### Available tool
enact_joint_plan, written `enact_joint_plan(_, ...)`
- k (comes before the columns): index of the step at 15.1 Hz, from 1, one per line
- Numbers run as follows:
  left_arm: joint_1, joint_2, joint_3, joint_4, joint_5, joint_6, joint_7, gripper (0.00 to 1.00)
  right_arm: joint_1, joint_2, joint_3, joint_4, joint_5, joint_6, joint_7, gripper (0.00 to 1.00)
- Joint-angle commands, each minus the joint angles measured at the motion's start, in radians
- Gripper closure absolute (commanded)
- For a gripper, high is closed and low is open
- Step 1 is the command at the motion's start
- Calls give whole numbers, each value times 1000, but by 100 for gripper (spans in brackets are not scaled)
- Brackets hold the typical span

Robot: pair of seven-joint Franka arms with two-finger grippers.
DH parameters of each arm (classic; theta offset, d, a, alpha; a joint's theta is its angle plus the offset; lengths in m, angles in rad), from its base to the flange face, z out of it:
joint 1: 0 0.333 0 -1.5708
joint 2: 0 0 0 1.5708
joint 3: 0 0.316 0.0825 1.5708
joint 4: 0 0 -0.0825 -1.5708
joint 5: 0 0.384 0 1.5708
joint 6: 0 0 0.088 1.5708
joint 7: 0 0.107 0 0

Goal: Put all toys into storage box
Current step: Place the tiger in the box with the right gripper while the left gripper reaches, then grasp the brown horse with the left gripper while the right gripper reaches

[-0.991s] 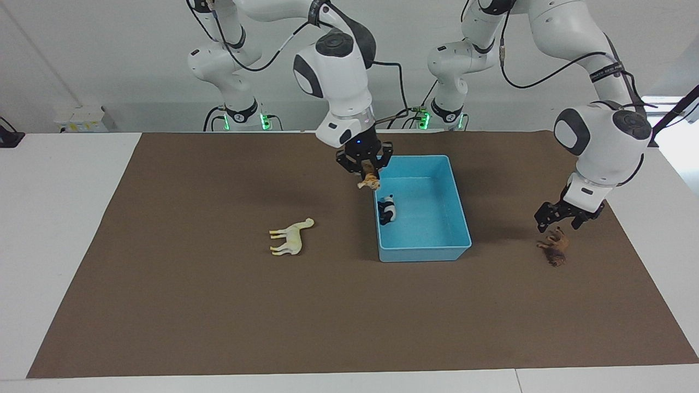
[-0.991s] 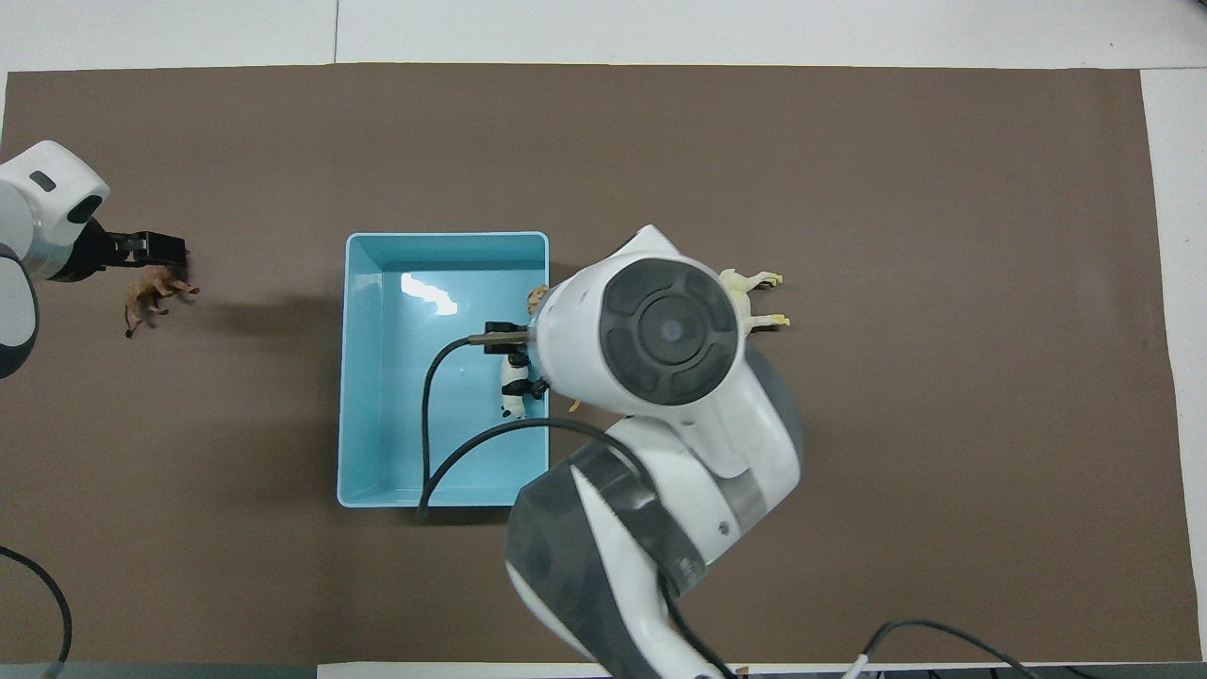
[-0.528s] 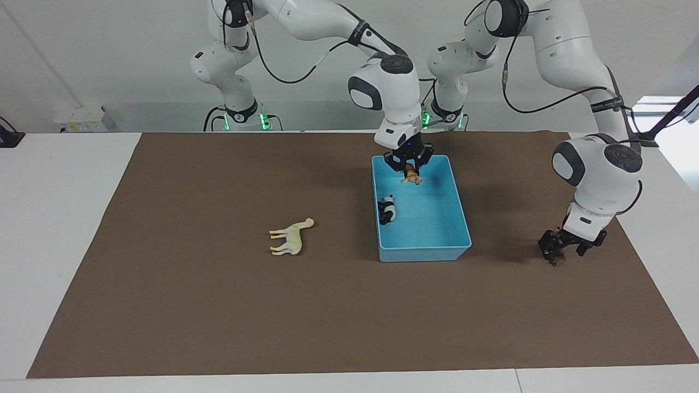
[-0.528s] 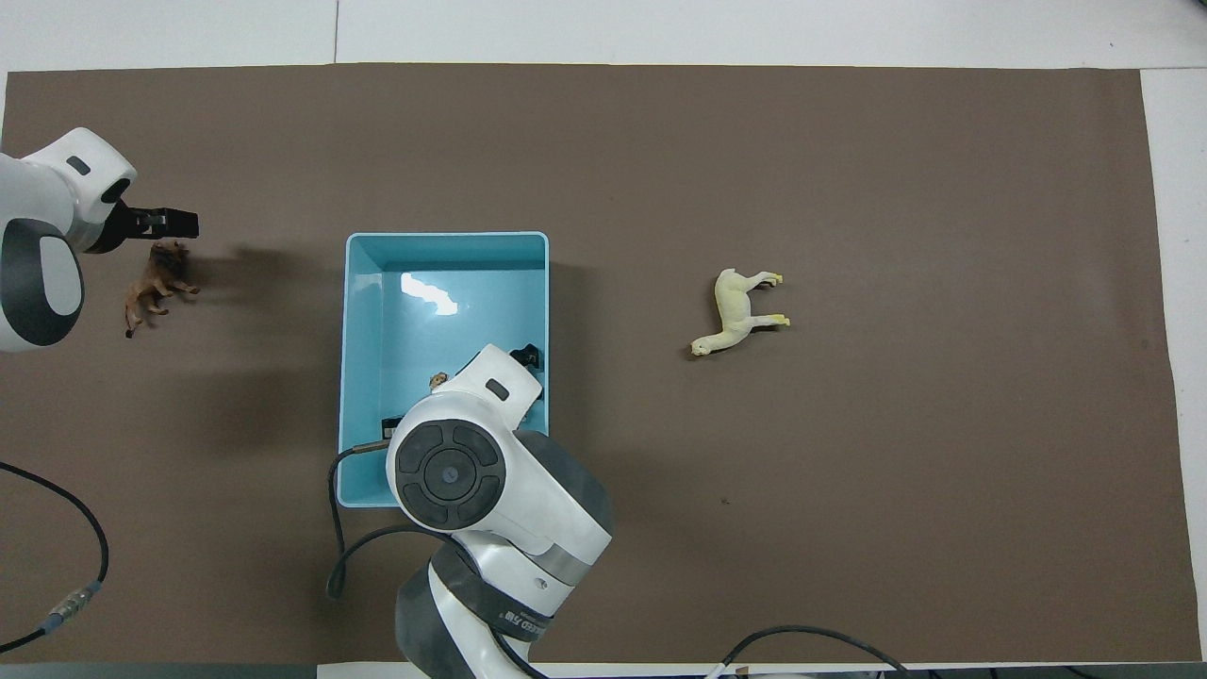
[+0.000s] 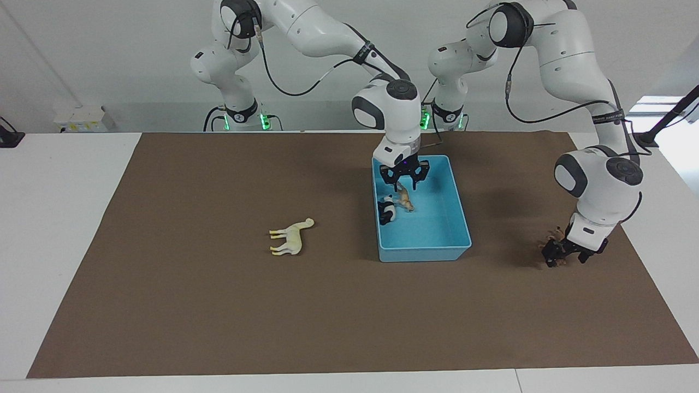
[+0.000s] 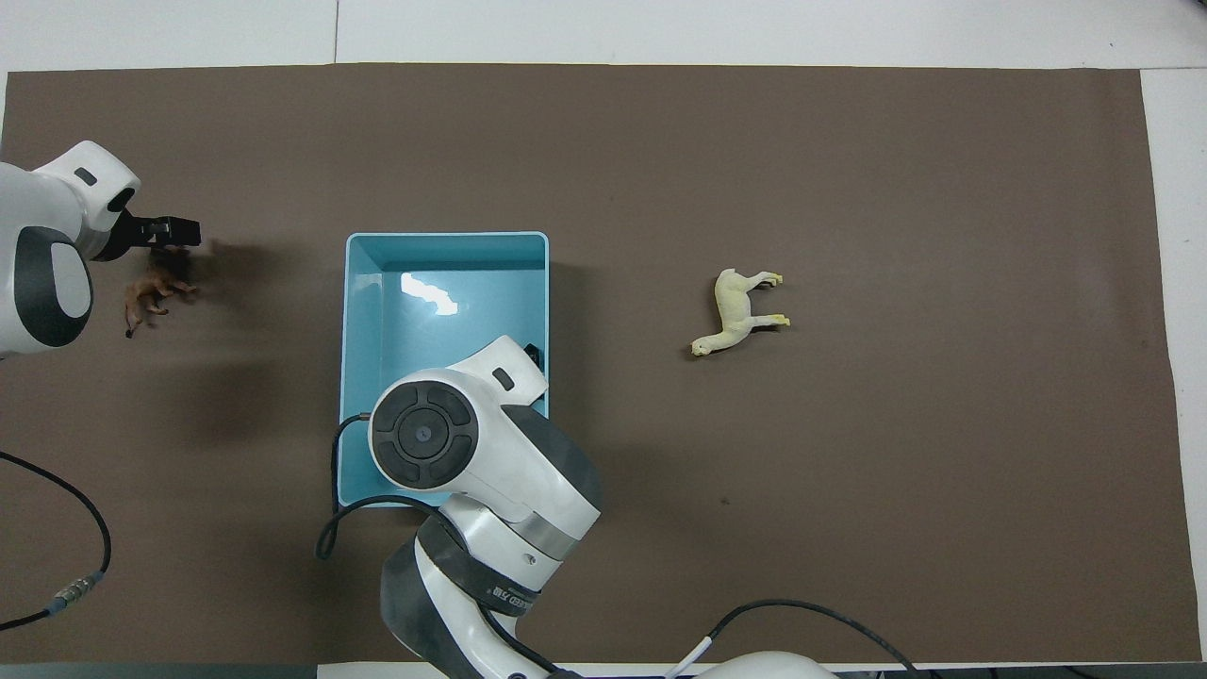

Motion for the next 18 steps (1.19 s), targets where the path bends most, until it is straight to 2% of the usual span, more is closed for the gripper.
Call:
enact_joint_plan(1,12,-8,-10,-42,18,15,1,2,-62,-21,-31,81,-9,-92,38,0)
enact_joint_plan(3,12,-13,-8,-54,18,15,1,9,-129,-67,-60,79,-20,-120,1,0)
enact_joint_plan(7,12,-11,-10,-50,19,22,1,40,-264,-94,-65,46,-30,-160,-274,0)
enact_joint_plan(9,11,-10,-8,-44,19,16,1,62,-324,-115,-65,-26,-30,-155,-327,0)
enact_joint_plan(11,12,-11,-10,-41,19,0,1,82,-365,-162,-64,-159,-30,-79,-338,0)
enact_joint_plan(13,0,-7,-10,17,18,-73,0,85,-382,-215,-65,-337,-30,86,-355,0)
enact_joint_plan(14,-6,1,-10,85,16,-159,-6,85,-395,-227,-65,-399,-30,146,-391,0)
enact_joint_plan(16,-63,2,-8,188,13,-340,-67,85,-427,-227,-67,-432,-30,179,-460,0)
enact_joint_plan(18,-80,-42,-18,220,5,-458,-205,85,-444,-216,-67,-433,-30,194,-487,0)
